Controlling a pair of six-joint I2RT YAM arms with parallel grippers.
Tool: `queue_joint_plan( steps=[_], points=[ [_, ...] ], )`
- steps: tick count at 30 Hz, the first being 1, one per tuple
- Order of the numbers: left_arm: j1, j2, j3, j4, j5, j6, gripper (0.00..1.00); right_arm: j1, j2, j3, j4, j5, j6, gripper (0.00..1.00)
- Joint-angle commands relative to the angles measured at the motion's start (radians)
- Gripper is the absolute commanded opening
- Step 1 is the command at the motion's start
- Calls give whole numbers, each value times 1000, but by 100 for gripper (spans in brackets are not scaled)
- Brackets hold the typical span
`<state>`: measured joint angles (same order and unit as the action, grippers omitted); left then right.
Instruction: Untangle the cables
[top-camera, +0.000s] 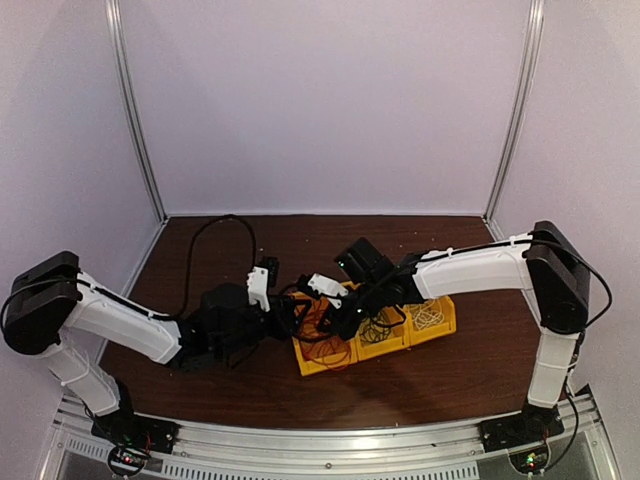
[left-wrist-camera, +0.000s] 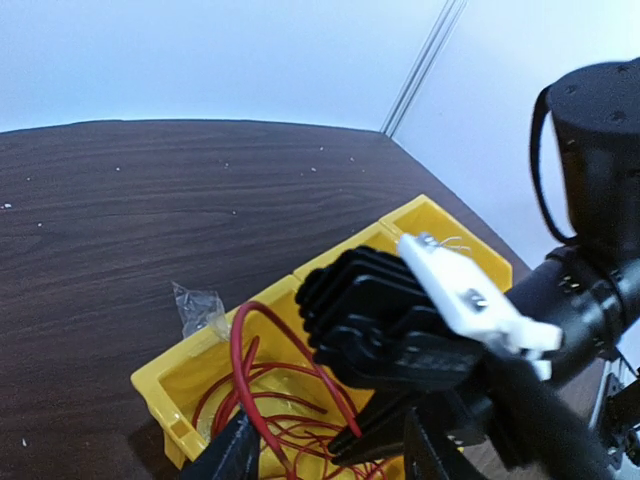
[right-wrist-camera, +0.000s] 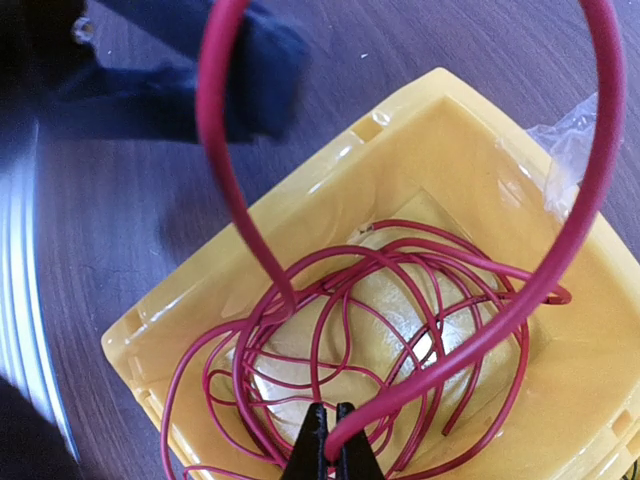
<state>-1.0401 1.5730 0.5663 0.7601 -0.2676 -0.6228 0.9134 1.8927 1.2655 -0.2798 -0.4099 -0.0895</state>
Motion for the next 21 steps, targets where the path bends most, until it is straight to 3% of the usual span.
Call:
queue_joint_plan(
  steps=[1, 4, 12, 16, 21],
  points=[
    [-44, -131, -41, -34, -97, 12, 53, -1, 11, 3, -5, 55, 18, 1],
    [-43, -194, -76, -120, -132, -35, 61, -1, 22, 5, -9, 58, 18, 1],
    [-44, -364, -199, -286, -225, -150, 67, 5, 79, 44, -46, 126, 14, 2],
    [-45, -480, -223, -353, -294, -154, 68, 8, 87, 71, -90, 125, 14, 19],
    [-44, -617, -219, -448, -351, -113, 68, 8, -26, 58, -120, 185, -9, 37]
  ],
)
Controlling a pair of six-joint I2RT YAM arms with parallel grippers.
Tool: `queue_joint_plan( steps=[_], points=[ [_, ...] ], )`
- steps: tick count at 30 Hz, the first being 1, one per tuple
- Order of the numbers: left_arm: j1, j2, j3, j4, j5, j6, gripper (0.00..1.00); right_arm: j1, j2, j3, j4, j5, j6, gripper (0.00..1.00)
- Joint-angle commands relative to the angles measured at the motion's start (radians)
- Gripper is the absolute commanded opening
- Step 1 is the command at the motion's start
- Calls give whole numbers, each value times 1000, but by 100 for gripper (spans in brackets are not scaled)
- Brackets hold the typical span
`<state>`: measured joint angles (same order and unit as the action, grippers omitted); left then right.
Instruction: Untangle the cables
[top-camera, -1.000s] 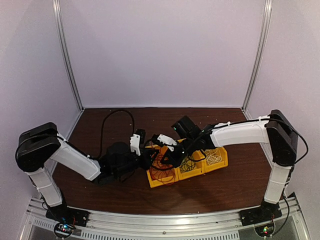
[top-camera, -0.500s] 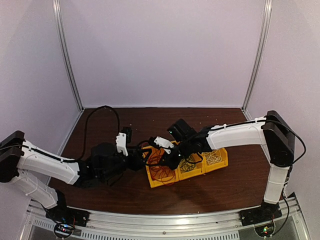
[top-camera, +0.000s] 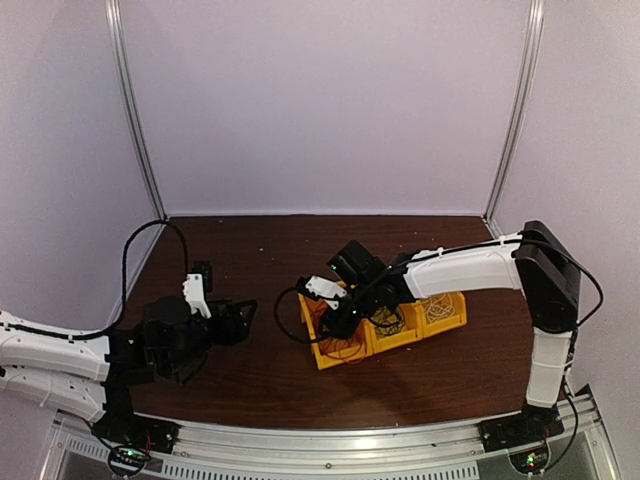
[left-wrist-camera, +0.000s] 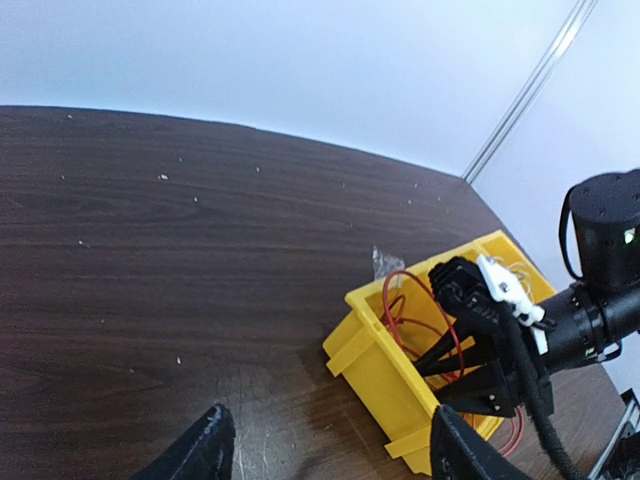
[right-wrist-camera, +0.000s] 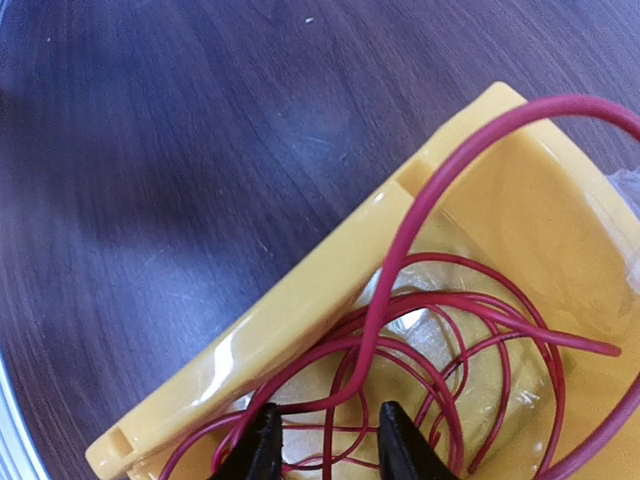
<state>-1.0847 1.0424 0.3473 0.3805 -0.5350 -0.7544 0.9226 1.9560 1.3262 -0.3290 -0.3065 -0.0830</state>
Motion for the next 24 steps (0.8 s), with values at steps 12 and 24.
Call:
queue_joint_plan(
  steps=[12, 24],
  points=[
    [0, -159, 88, -220, -164, 109, 69, -48, -246, 1, -240, 109, -81, 56],
    [28, 82, 475, -659, -429, 172, 98, -582, -632, -131, 115, 28, -54, 100]
  ],
)
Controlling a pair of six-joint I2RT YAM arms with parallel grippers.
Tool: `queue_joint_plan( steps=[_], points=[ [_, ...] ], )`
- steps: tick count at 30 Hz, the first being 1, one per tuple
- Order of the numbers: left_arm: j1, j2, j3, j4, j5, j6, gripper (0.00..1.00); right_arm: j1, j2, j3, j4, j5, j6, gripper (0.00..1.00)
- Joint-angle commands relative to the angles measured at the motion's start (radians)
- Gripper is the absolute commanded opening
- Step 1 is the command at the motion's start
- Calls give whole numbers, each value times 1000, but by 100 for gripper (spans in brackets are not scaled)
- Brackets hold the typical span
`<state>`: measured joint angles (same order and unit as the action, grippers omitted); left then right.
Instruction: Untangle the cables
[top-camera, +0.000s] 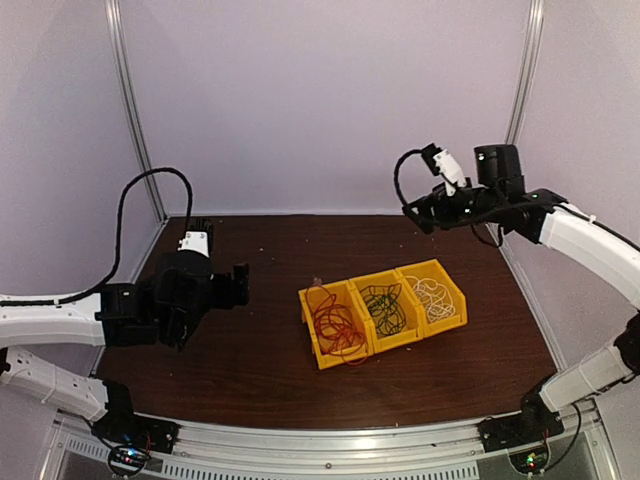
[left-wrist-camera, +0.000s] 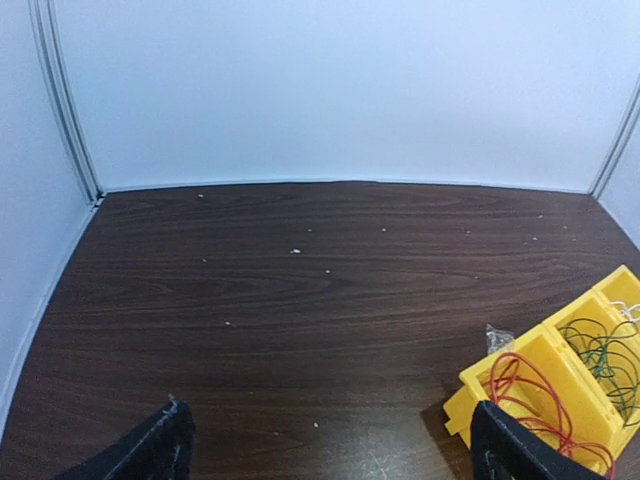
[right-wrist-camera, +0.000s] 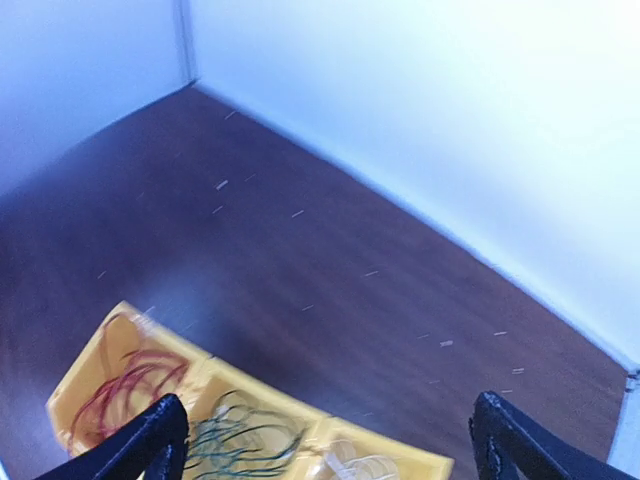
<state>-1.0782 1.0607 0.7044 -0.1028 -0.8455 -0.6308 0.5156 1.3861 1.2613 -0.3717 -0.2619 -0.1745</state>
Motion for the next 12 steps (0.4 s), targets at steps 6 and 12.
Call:
queue_joint_plan(
  steps=[6, 12],
  points=[
    [98, 122, 291, -313, -92, 12, 98, -311, -174, -152, 348, 369, 209, 100],
    [103, 152, 269, -271, -67, -38, 98, -312, -226, -265, 369, 395, 212, 100]
  ],
)
